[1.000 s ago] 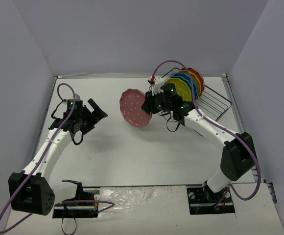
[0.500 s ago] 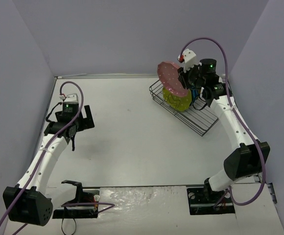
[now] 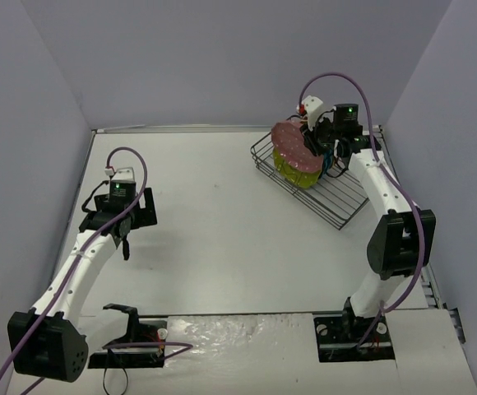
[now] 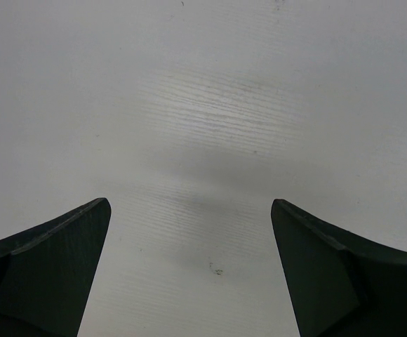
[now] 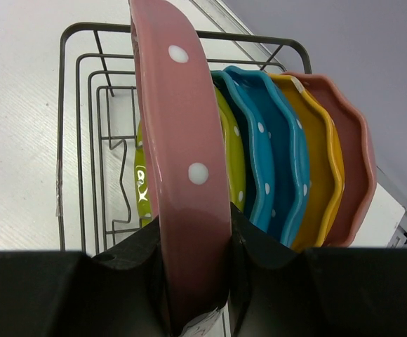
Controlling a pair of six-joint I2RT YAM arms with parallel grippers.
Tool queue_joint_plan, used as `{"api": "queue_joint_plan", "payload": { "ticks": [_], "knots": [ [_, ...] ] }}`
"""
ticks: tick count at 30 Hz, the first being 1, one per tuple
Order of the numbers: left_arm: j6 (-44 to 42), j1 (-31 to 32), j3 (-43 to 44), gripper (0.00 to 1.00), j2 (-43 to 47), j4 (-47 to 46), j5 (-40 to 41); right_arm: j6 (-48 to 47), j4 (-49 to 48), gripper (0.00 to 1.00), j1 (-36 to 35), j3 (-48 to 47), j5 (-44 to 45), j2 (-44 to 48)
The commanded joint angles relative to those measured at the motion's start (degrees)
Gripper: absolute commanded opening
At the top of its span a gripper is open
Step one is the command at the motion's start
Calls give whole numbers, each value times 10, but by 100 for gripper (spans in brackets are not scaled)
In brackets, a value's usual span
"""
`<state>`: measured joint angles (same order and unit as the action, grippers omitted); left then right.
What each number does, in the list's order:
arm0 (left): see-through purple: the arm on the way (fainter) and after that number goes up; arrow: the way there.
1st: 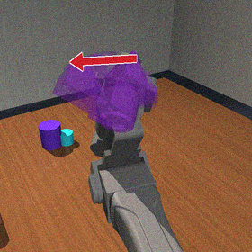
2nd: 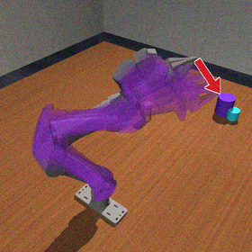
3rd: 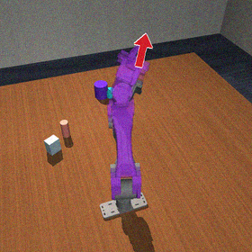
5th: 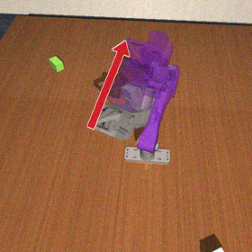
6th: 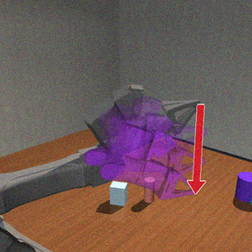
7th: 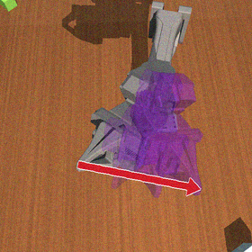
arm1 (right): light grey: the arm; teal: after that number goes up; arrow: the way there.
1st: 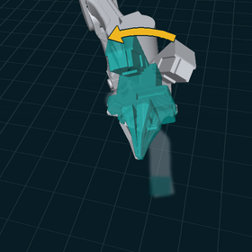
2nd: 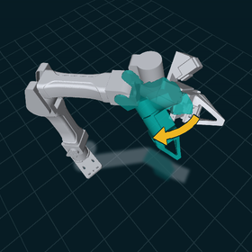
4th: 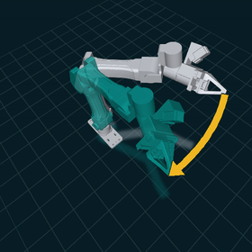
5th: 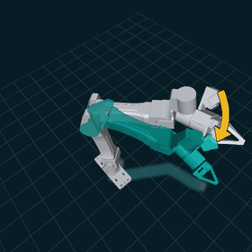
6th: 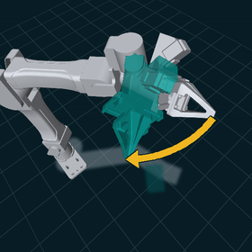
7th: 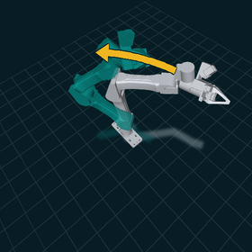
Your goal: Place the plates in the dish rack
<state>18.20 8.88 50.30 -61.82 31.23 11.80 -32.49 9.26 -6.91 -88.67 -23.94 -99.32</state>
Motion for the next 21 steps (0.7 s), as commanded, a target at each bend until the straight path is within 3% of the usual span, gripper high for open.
{"api": "queue_joint_plan", "payload": {
  "ticks": [1,16,21],
  "knots": [
    [-8,-4,23,97,0,-31,17,-24,-100,0,1,-5,-24,19],
    [-1,-5,20,97,7,-29,21,12,-133,1,-5,95,-30,3],
    [9,-4,22,97,13,-20,12,31,-145,15,-9,118,-23,7]
  ]
}}
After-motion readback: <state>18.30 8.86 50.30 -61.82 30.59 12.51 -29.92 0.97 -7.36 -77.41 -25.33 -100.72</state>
